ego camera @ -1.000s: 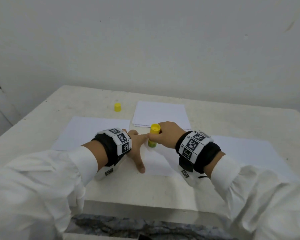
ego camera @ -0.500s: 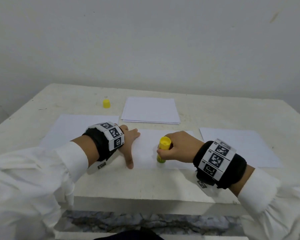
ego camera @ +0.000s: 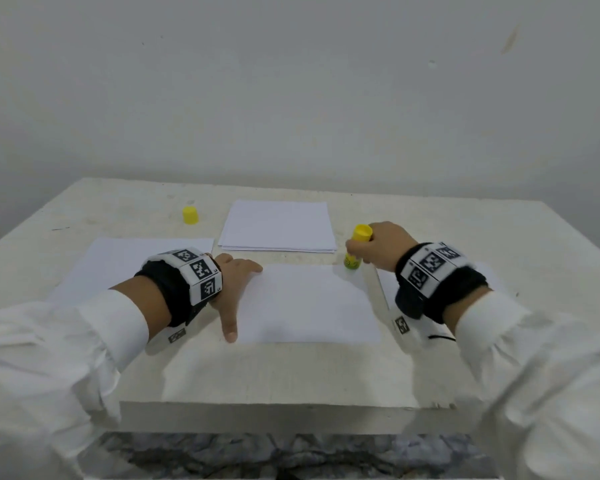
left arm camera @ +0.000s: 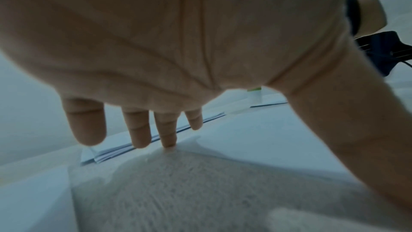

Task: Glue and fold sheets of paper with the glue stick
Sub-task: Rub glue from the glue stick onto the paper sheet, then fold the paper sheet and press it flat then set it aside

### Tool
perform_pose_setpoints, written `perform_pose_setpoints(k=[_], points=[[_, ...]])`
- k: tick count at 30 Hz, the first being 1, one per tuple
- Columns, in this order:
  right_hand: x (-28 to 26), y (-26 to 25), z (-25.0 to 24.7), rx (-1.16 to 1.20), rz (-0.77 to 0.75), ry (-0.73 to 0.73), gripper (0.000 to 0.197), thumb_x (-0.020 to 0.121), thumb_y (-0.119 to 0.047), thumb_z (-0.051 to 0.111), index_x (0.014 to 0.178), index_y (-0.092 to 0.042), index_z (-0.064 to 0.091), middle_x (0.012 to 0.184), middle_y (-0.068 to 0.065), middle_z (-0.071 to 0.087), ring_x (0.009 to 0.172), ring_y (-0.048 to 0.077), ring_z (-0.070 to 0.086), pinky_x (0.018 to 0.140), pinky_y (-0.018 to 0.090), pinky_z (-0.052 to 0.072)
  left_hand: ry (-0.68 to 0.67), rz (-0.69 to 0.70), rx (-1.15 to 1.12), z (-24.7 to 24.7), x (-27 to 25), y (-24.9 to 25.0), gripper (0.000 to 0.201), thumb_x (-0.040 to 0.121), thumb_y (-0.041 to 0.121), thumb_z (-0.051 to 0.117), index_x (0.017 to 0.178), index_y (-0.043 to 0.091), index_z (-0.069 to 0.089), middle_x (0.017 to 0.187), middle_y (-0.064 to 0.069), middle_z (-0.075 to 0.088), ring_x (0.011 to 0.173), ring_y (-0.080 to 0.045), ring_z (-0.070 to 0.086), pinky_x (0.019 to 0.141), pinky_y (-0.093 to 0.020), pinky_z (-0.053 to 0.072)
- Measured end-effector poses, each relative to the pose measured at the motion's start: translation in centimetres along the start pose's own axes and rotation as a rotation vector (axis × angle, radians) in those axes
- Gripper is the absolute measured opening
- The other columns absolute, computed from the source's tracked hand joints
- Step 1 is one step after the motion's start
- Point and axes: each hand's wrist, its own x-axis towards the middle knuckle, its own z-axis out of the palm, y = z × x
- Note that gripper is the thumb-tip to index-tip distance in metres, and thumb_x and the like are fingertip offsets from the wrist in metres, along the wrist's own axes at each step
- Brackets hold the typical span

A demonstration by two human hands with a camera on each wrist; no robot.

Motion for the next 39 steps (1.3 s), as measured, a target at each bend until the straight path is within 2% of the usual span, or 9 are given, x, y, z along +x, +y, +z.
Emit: perform_pose_setpoints(k=[7, 13, 17, 22, 28, 31, 35, 37, 39], points=[[2.2, 0.8, 1.2, -0.029, 0.085, -0.007, 0.037, 0.084, -0.027, 0.057, 0.058, -0.015, 0.034, 0.058, 0.0, 0.036, 0.053, 0.016, 0.035, 0.05, 0.026, 0.026, 0.135, 0.081, -0.11, -1.5, 1.6, 3.1, 0.116, 0.063, 0.055, 0.081, 0.151, 0.028, 0.011, 0.156, 0.001, 0.017, 0.142, -0.023, 0.02, 0.114, -0.037, 0.019], [2.6, 1.3, 0.9, -0.038, 0.056, -0.049, 0.034, 0.082, -0.032, 0.058, 0.06, -0.014, 0.04, 0.063, 0.003, 0.045, 0.06, 0.02, 0.043, 0.053, 0.026, 0.031, 0.049, 0.133, -0.042, -2.5, 5.1, 9.9, 0.096, 0.075, 0.062, 0.066, 0.151, 0.029, 0.017, 0.155, -0.003, 0.02, 0.139, -0.031, 0.026, 0.112, -0.047, 0.028], [1.8, 1.7, 0.6, -0.011, -0.015, -0.094, 0.031, 0.082, -0.031, 0.059, 0.061, -0.013, 0.044, 0.068, 0.005, 0.051, 0.064, 0.021, 0.047, 0.06, 0.028, 0.036, 0.025, 0.078, -0.027, -2.4, 5.7, 10.2, 0.097, 0.074, 0.061, 0.067, 0.151, 0.03, 0.018, 0.153, -0.003, 0.022, 0.138, -0.032, 0.027, 0.11, -0.049, 0.03], [-2.0, 2.3, 0.1, -0.027, -0.125, -0.153, 0.037, 0.084, -0.028, 0.061, 0.057, -0.015, 0.039, 0.058, -0.002, 0.039, 0.055, 0.013, 0.037, 0.053, 0.026, 0.029, 0.04, 0.076, -0.061, -2.3, 5.6, 10.1, 0.097, 0.075, 0.06, 0.068, 0.151, 0.03, 0.017, 0.154, -0.003, 0.02, 0.138, -0.031, 0.026, 0.111, -0.044, 0.028], [-5.9, 2.7, -0.6, -0.031, -0.151, -0.313, 0.024, 0.082, -0.027, 0.064, 0.072, -0.007, 0.055, 0.068, 0.0, 0.052, 0.061, 0.013, 0.044, 0.059, 0.026, 0.036, 0.05, 0.07, -0.07, -2.5, 5.0, 10.4, 0.095, 0.078, 0.058, 0.067, 0.152, 0.029, 0.015, 0.156, -0.002, 0.017, 0.141, -0.03, 0.021, 0.112, -0.041, 0.023], [-5.2, 3.5, -2.1, 0.261, -0.044, -0.352, 0.017, 0.079, -0.018, 0.069, 0.088, -0.003, 0.068, 0.067, 0.002, 0.064, 0.057, 0.013, 0.056, 0.052, 0.023, 0.039, 0.057, 0.072, -0.078, -2.3, 4.9, 10.3, 0.096, 0.077, 0.059, 0.067, 0.152, 0.03, 0.015, 0.156, -0.001, 0.017, 0.14, -0.03, 0.021, 0.112, -0.042, 0.023], [-1.6, 4.5, -3.8, 0.816, 0.095, -0.178, 0.018, 0.089, 0.005, 0.053, 0.102, -0.007, 0.054, 0.085, 0.011, 0.064, 0.072, 0.021, 0.065, 0.059, 0.028, 0.046, 0.123, 0.07, -0.22, -1.8, 4.6, 9.9, 0.092, 0.07, 0.053, 0.075, 0.144, 0.029, 0.025, 0.144, 0.001, 0.038, 0.129, -0.024, 0.036, 0.097, -0.036, 0.035], [0.7, 4.1, -3.3, 0.904, 0.151, -0.12, 0.017, 0.091, 0.005, 0.048, 0.102, -0.008, 0.052, 0.086, 0.008, 0.056, 0.075, 0.018, 0.059, 0.067, 0.031, 0.047, 0.143, 0.084, -0.254, -1.6, 4.4, 9.7, 0.085, 0.07, 0.053, 0.075, 0.138, 0.028, 0.032, 0.138, 0.002, 0.042, 0.123, -0.023, 0.04, 0.087, -0.033, 0.035], [3.0, 3.7, -2.2, 0.819, 0.172, -0.068, 0.016, 0.09, 0.0, 0.052, 0.1, -0.011, 0.056, 0.088, 0.009, 0.053, 0.074, 0.018, 0.052, 0.067, 0.029, 0.043, 0.152, 0.105, -0.254, -1.3, 4.4, 9.5, 0.076, 0.07, 0.055, 0.074, 0.133, 0.029, 0.04, 0.138, 0.003, 0.038, 0.124, -0.022, 0.038, 0.091, -0.034, 0.035]])
